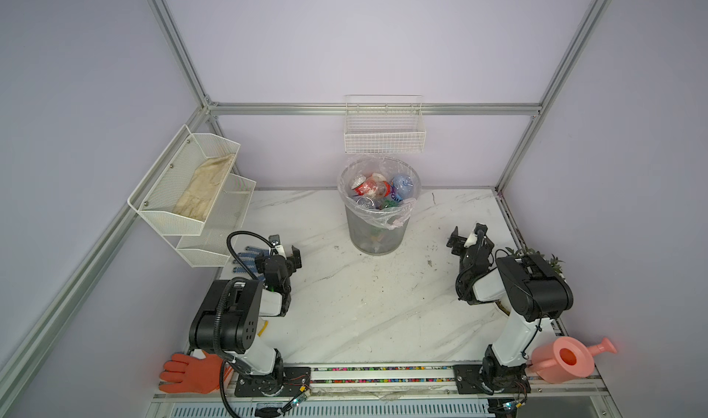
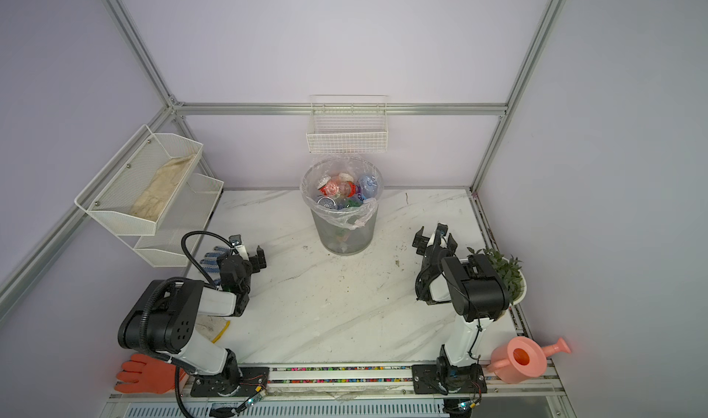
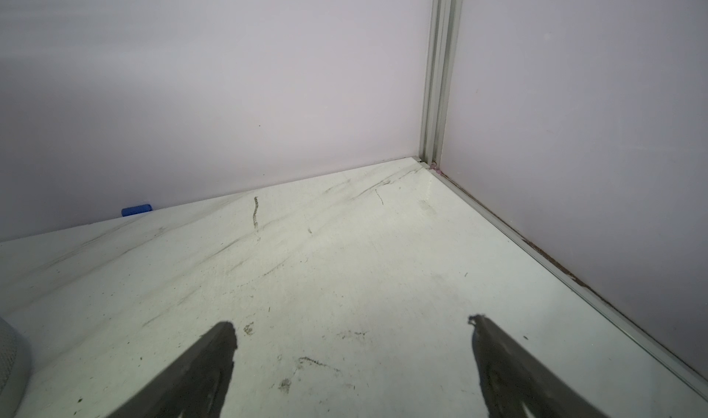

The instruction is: Throw the plastic bottles in the bin

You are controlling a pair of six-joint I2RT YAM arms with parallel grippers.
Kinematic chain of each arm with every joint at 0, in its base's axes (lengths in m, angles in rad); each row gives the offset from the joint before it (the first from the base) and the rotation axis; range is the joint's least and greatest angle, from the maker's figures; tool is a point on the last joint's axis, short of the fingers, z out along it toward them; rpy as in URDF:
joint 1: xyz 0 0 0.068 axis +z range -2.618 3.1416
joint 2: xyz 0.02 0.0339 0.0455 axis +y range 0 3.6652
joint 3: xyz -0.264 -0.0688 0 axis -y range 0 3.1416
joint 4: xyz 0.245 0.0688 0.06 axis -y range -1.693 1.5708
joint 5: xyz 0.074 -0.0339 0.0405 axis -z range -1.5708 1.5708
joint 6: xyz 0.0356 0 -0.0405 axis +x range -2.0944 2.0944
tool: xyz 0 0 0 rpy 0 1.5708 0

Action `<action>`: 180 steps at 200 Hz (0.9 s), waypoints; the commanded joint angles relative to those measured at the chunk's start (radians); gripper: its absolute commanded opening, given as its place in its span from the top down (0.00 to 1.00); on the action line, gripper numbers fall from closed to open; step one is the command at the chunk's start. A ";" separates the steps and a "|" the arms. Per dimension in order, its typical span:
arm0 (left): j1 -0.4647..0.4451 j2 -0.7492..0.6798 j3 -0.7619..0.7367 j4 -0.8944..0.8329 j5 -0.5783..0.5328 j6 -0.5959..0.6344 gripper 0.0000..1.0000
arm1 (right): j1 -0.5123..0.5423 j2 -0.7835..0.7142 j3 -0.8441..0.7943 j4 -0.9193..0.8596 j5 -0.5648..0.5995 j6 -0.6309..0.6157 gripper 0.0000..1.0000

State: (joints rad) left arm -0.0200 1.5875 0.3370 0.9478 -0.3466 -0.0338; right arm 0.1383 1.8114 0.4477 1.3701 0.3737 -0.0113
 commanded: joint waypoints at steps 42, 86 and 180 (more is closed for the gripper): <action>-0.001 -0.014 0.032 0.026 0.005 -0.009 0.00 | -0.003 -0.024 0.003 0.011 -0.002 0.003 0.03; -0.001 -0.014 0.032 0.026 0.005 -0.009 0.00 | -0.003 -0.024 0.002 0.011 -0.002 0.002 0.03; -0.001 -0.012 0.031 0.032 0.007 -0.008 0.00 | -0.002 -0.023 0.002 0.011 -0.002 0.003 0.03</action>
State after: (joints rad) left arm -0.0200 1.5875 0.3370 0.9478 -0.3458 -0.0338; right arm 0.1383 1.8111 0.4477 1.3701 0.3737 -0.0113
